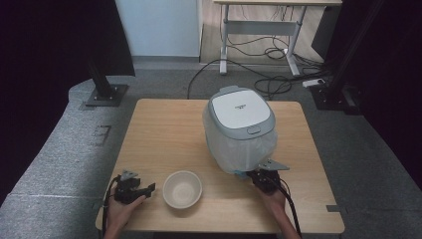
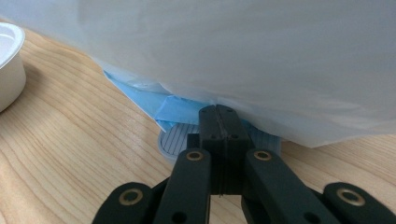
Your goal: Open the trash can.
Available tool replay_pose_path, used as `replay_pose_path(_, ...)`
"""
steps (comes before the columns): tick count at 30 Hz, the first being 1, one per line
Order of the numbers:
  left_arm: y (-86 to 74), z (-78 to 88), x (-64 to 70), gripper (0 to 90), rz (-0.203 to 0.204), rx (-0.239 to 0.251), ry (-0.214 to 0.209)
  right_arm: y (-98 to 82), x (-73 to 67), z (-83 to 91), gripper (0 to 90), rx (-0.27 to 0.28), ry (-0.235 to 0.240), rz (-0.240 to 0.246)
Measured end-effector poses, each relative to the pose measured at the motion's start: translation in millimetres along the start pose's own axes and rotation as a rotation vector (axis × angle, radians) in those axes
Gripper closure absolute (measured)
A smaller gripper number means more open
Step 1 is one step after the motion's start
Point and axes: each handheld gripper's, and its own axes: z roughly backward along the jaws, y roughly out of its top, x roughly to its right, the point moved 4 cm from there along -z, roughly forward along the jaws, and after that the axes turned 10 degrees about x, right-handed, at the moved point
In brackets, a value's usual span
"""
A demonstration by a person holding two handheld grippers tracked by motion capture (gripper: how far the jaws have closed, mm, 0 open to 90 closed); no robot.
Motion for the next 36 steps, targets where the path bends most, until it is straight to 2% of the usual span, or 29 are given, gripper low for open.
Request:
replay_pose_path(23, -0.2, 0.0, 0.7, 30.6, -0.004, -0.002, -0.001, -2.0, 1.8, -0.9, 89.6, -0.022, 0.011, -0.019)
replay_pose_path(36, -0.1, -0.2, 1.1, 30.7, -0.006, -0.003, -0.007, -8.3, 4.5, -4.5, 89.6, -0.06, 0.022, -0.04)
